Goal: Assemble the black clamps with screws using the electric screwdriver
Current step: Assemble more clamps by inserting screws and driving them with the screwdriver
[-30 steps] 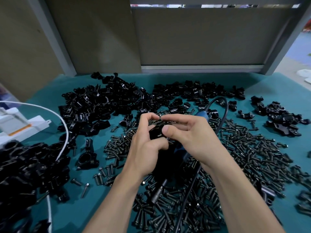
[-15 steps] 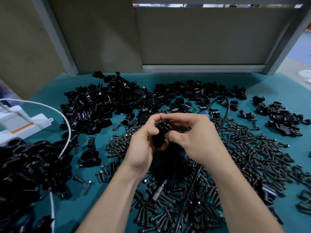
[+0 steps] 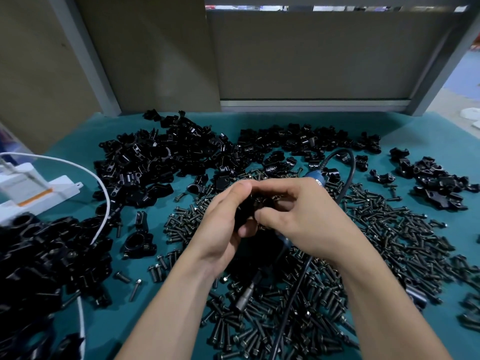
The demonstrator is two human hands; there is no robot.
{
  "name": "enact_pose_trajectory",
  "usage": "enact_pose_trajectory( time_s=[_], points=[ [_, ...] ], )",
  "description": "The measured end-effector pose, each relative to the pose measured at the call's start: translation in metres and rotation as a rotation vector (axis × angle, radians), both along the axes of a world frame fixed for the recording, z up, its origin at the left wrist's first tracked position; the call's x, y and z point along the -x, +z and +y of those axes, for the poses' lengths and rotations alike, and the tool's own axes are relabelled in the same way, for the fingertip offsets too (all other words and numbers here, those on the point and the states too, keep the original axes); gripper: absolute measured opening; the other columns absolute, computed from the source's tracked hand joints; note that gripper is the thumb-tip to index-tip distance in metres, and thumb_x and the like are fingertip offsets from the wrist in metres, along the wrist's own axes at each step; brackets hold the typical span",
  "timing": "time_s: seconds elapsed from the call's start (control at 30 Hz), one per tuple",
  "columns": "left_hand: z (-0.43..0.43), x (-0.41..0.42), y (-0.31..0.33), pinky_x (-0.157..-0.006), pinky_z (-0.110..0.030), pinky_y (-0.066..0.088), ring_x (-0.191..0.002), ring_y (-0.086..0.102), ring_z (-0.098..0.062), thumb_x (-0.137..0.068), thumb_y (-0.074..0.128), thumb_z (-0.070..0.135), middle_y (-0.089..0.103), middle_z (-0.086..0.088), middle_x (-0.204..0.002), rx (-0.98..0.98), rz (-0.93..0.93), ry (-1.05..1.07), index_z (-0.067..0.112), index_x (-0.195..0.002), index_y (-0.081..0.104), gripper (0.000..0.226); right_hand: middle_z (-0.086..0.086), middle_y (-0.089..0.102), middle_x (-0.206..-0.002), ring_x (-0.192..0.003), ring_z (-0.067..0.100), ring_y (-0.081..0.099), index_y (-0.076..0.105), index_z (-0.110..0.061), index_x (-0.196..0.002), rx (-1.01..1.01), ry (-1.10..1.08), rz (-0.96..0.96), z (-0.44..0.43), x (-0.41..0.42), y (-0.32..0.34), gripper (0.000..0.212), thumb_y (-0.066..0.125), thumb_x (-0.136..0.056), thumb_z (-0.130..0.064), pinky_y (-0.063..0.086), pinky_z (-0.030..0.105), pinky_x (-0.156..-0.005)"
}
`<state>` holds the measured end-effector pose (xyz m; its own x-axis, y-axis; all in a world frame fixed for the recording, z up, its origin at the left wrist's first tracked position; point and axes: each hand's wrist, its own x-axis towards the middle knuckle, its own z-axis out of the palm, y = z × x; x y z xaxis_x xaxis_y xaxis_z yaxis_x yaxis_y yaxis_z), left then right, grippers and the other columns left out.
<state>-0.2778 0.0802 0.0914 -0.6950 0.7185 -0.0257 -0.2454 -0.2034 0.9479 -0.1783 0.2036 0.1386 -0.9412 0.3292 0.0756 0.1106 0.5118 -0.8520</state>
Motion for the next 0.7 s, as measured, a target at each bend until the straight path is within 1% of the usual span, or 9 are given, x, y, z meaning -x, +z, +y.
enact_pose_trajectory(
  time_s=[0.03, 0.1, 0.17, 0.27, 0.33, 0.47, 0.57, 0.6, 0.7],
  points=[
    [0.000, 0.001, -0.001, -0.060, -0.031, 0.037, -0.079, 0.057, -0.019, -0.096, 0.053, 0.044, 0.073, -0.011, -0.101, 0.007, -0.005, 0.006, 0.023, -0.105, 0.081, 0.036, -0.006, 0.081, -0.090, -0.080, 0.026, 0.077, 0.071, -0.045, -0.124, 0.060, 0.024, -0.007, 0.002, 0.000, -0.001, 0.046, 0.072, -0.089, -0.015, 0.064, 0.050, -0.078],
    [-0.001, 0.003, -0.002, -0.059, -0.029, 0.037, -0.065, 0.055, -0.013, -0.099, 0.054, 0.047, 0.070, -0.007, -0.086, -0.004, -0.038, 0.005, 0.024, -0.099, 0.081, 0.035, -0.003, 0.081, -0.092, -0.077, 0.027, 0.077, 0.073, -0.036, -0.124, 0.145, 0.022, 0.009, 0.002, 0.000, -0.003, 0.043, 0.073, -0.089, -0.011, 0.064, 0.051, -0.077],
    [-0.002, 0.004, -0.002, -0.058, -0.029, 0.030, -0.049, 0.042, -0.009, -0.103, 0.051, 0.055, 0.060, -0.001, -0.069, -0.013, -0.103, 0.014, 0.021, -0.099, 0.079, 0.044, -0.005, 0.080, -0.091, -0.074, 0.023, 0.076, 0.078, -0.034, -0.115, 0.160, -0.031, 0.064, 0.001, 0.003, -0.005, 0.037, 0.075, -0.089, -0.008, 0.064, 0.050, -0.078],
    [-0.003, 0.005, -0.002, -0.055, -0.028, 0.018, -0.042, 0.025, -0.007, -0.102, 0.036, 0.067, 0.045, 0.001, -0.059, -0.009, -0.197, -0.002, 0.018, -0.101, 0.074, 0.063, -0.014, 0.079, -0.089, -0.084, 0.008, 0.075, 0.080, -0.034, -0.101, 0.134, -0.158, 0.165, 0.003, 0.006, -0.007, 0.028, 0.083, -0.085, -0.012, 0.061, 0.037, -0.086],
    [-0.002, 0.005, -0.003, -0.048, -0.024, 0.018, -0.040, 0.023, -0.007, -0.104, 0.033, 0.068, 0.043, 0.001, -0.056, -0.005, -0.238, -0.003, 0.017, -0.101, 0.072, 0.064, -0.015, 0.079, -0.090, -0.090, 0.004, 0.073, 0.080, -0.035, -0.099, 0.163, -0.185, 0.213, 0.002, 0.007, -0.007, 0.028, 0.086, -0.082, -0.012, 0.056, 0.030, -0.088],
    [0.000, 0.002, -0.003, -0.044, -0.021, 0.016, -0.042, 0.030, -0.006, -0.105, 0.038, 0.064, 0.046, 0.003, -0.057, -0.026, -0.232, -0.023, 0.018, -0.093, 0.074, 0.060, 0.000, 0.079, -0.076, -0.076, 0.017, 0.077, 0.078, -0.029, -0.105, 0.255, -0.111, 0.174, -0.011, 0.011, -0.012, 0.029, 0.082, -0.084, -0.009, 0.060, 0.041, -0.090],
    [0.000, 0.002, -0.004, -0.050, -0.027, 0.016, -0.049, 0.035, -0.010, -0.098, 0.044, 0.070, 0.048, 0.003, -0.061, 0.015, -0.189, -0.030, 0.018, -0.091, 0.074, 0.060, -0.002, 0.078, -0.075, -0.069, 0.014, 0.075, 0.078, -0.034, -0.107, 0.227, -0.165, 0.143, -0.016, 0.014, -0.018, 0.030, 0.085, -0.083, -0.017, 0.061, 0.041, -0.086],
    [0.000, 0.003, -0.004, -0.049, -0.026, 0.018, -0.049, 0.036, -0.010, -0.095, 0.047, 0.071, 0.049, 0.002, -0.063, 0.022, -0.192, -0.025, 0.015, -0.095, 0.071, 0.062, -0.006, 0.079, -0.079, -0.069, 0.011, 0.074, 0.079, -0.035, -0.106, 0.234, -0.182, 0.142, -0.017, 0.015, -0.019, 0.031, 0.087, -0.082, -0.018, 0.062, 0.038, -0.083],
    [0.000, 0.003, -0.003, -0.044, -0.021, 0.028, -0.049, 0.041, -0.009, -0.090, 0.051, 0.072, 0.051, 0.001, -0.066, -0.007, -0.213, -0.015, 0.010, -0.103, 0.066, 0.065, -0.016, 0.079, -0.086, -0.070, 0.007, 0.076, 0.080, -0.033, -0.104, 0.282, -0.180, 0.167, -0.019, 0.015, -0.018, 0.032, 0.089, -0.080, -0.015, 0.058, 0.017, -0.069]
  ],
)
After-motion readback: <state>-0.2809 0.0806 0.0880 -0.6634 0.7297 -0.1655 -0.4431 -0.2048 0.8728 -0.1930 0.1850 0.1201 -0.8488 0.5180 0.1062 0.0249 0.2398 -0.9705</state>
